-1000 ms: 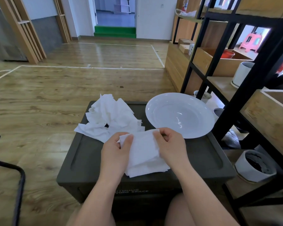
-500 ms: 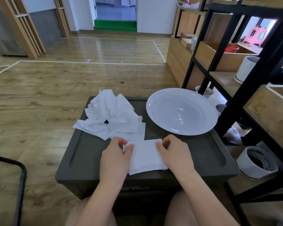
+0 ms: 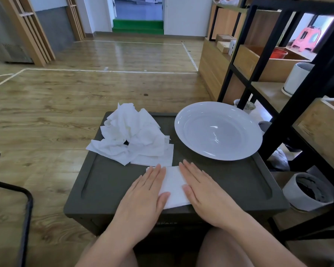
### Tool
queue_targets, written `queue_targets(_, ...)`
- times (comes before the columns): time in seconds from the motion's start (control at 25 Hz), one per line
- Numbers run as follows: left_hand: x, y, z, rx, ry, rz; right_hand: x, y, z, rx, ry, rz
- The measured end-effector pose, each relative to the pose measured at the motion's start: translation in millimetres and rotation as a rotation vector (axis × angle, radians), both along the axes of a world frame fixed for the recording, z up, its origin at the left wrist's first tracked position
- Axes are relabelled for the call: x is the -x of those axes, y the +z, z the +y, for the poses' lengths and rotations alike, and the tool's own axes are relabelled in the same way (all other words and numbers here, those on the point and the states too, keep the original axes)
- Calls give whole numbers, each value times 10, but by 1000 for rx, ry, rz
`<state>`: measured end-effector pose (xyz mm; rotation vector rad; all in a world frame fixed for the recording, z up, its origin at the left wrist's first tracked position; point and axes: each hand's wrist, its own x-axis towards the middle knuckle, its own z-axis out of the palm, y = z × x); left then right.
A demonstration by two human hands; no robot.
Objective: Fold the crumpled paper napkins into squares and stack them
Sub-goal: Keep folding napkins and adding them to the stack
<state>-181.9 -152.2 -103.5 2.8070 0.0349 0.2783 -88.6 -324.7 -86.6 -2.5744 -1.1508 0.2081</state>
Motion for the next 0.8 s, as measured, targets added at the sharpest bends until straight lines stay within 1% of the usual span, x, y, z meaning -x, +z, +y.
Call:
queue_targets(0.08, 1, -15, 29, -16, 31, 36, -13, -41, -37, 17, 0, 11)
queue_targets(0.28, -16, -4, 14, -70, 21, 98, -27, -81, -29, 84, -43, 3)
queue_targets(0.44, -30, 49, 22, -46, 18, 151, -29, -82, -16, 148, -86, -29)
queue_targets(0.6, -52, 80, 33, -62, 5, 169, 8, -74, 19, 191, -157, -8)
queue_targets(0.68, -84, 125, 77, -65, -33, 187, 64, -68, 72, 206, -221, -28)
queue_targets(0.8, -102, 226, 191, -19, -128, 264, 156, -76, 142, 225, -303, -59)
